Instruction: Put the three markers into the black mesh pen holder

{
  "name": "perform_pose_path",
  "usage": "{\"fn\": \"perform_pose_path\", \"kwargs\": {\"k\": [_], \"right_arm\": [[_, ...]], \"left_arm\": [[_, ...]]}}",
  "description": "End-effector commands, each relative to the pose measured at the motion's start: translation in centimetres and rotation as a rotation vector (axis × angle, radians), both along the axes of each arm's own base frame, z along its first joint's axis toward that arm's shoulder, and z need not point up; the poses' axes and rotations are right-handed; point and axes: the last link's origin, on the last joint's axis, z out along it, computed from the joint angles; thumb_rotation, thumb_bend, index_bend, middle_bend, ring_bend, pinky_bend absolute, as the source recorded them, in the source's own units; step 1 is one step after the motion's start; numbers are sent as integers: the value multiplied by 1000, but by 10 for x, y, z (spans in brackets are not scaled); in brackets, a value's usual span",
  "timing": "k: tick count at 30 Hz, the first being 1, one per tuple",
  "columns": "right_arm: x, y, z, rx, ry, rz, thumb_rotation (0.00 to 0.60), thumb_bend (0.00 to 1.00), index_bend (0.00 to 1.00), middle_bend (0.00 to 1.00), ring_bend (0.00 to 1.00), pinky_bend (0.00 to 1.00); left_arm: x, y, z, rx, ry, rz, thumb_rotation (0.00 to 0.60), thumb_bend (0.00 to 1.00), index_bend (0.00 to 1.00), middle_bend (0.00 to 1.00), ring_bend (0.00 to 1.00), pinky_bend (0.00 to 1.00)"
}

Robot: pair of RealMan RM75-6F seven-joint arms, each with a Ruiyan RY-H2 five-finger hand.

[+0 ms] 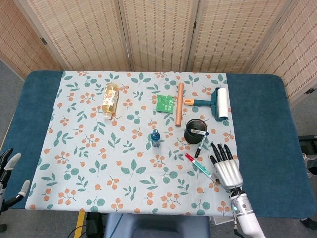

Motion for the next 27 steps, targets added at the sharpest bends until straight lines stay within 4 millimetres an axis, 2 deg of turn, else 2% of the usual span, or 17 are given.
{"fn": "perform_pose_path", "kwargs": {"k": [1,5,7,12,17,23,27], "right_arm": [[-2,-3,14,-39,18,15,600,237,284,0,0,0],[0,5,20,-8,-88,-28,600,237,284,0,0,0],[0,12,18,4,-86,-30,600,237,284,0,0,0],[0,18,10,24,-106,-46,600,238,292,0,0,0],[2,20,-7,9,-158,-36,600,238,298,1,0,0],[2,29,-23,-30,-186,-28,600,237,383,25,0,0],[4,30,-24,-75,-197,-26,600,237,430,42,0,0]], "left_arm": [[0,-1,0,4,0,1,600,424,0,20,9,271],[0,-2,1,8,0,2,600,423,0,20,9,271],[0,-1,0,4,0,2,600,423,0,20,9,271],[1,0,-1,-6,-1,-4,600,423,0,20,9,271],[0,0,0,-4,-4,-3,600,423,0,20,9,271],[-1,1,2,-5,-12,-4,600,423,0,20,10,271],[-1,1,3,-10,-18,-11,600,423,0,20,9,271]]}}
